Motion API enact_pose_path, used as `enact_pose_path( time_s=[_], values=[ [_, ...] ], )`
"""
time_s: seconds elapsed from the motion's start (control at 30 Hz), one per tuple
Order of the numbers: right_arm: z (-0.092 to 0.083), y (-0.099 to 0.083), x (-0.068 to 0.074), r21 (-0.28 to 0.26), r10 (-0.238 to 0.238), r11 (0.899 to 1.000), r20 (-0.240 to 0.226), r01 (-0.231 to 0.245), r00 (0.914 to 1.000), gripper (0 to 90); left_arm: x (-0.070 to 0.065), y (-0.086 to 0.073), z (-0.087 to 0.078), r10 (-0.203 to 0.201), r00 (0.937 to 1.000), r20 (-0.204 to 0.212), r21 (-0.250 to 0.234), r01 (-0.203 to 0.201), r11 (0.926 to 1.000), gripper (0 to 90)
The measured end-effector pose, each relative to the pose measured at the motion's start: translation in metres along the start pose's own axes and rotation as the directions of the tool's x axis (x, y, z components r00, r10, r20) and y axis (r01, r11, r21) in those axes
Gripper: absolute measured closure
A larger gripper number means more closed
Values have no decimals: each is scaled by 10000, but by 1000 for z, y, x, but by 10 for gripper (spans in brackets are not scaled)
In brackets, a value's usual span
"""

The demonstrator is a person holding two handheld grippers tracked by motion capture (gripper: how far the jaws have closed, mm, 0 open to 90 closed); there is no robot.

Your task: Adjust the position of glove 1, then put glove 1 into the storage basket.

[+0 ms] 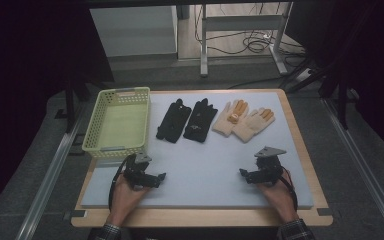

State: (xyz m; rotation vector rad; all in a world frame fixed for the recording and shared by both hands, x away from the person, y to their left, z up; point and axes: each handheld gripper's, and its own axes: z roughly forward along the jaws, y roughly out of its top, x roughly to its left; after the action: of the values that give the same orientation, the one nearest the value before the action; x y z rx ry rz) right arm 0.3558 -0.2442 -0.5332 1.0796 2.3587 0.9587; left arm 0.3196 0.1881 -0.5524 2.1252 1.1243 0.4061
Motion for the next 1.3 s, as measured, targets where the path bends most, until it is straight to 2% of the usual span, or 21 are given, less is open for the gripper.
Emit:
enact_pose_path(
  time_s=[1.07,1.2,1.3],
  values=[
    [-1,2,1,119,19,9999,14,-19,10000,93,0,0,0,-1,10000,1,-10,1,10000,36],
    [-1,6,4,152,-134,9998,28,133,9999,115,0,0,0,-15,10000,10,-10,15,10000,36],
    [2,14,9,180,-195,9996,-290,200,9994,118,0,0,0,-8,10000,4,-16,8,10000,37]
  ],
)
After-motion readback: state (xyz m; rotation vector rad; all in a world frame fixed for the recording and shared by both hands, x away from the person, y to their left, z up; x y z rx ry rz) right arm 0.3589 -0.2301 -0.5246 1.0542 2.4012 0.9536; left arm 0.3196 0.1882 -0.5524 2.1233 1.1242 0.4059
